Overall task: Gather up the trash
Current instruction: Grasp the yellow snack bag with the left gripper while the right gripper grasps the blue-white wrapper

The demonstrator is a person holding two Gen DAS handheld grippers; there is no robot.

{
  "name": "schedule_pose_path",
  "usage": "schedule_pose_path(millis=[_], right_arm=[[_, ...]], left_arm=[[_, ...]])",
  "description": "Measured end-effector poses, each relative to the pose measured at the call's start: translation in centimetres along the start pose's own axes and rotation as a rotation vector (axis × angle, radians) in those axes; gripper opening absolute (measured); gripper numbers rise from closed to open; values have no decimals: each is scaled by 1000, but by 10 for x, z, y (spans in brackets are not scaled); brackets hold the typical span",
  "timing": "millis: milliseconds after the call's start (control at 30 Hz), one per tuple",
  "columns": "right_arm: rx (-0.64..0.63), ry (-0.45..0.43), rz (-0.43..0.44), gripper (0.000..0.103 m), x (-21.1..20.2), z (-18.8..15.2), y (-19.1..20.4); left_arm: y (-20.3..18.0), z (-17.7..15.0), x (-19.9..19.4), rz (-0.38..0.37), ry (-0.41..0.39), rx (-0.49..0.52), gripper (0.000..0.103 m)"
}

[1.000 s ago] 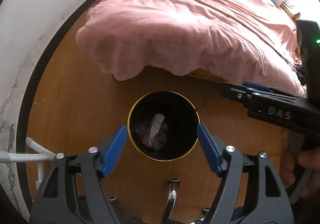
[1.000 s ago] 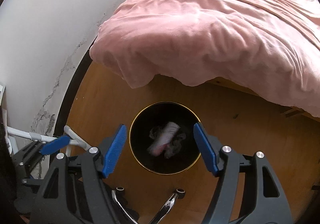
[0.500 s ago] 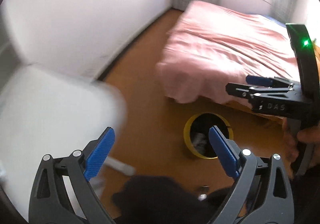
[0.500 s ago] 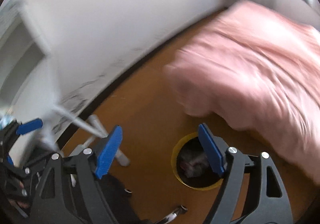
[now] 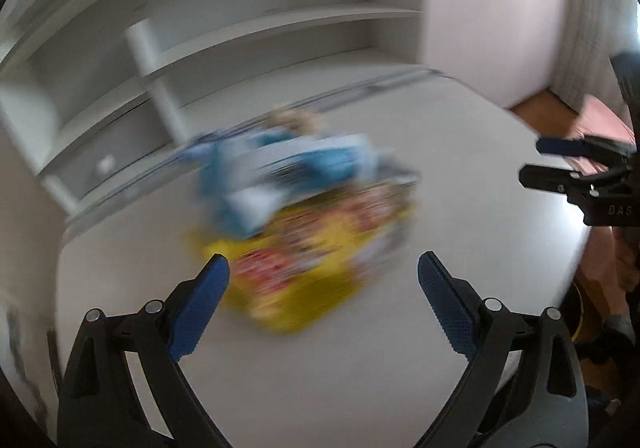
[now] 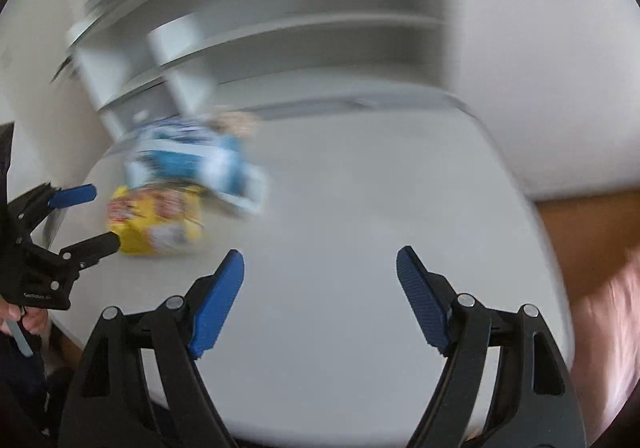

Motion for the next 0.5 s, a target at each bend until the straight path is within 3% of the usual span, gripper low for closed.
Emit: schedule_pose_path(millis=[167,267,367,500], right_arm=[[-224,29,104,76,52,45,65],[-358,71,95,76,80,55,92],[-409,102,95,74,101,64,104],[-452,138,104,47,116,69,112]], left_arm=[[44,-29,2,27,41,-73,92],[54,-39,3,32,51,-72,92],[61,-46,2,17,54,-59,92],[59,-43,5,1,51,-19,92]])
Point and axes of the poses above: each gripper's, at about its wrist camera, not at the fingertips, and x roughly the way its jaws point, y to its left, z to its top, the point moved 4 cm from there along x, roughly the way its jaws point, and after that the axes turned 7 degrees about z, right-handed, at the moved point
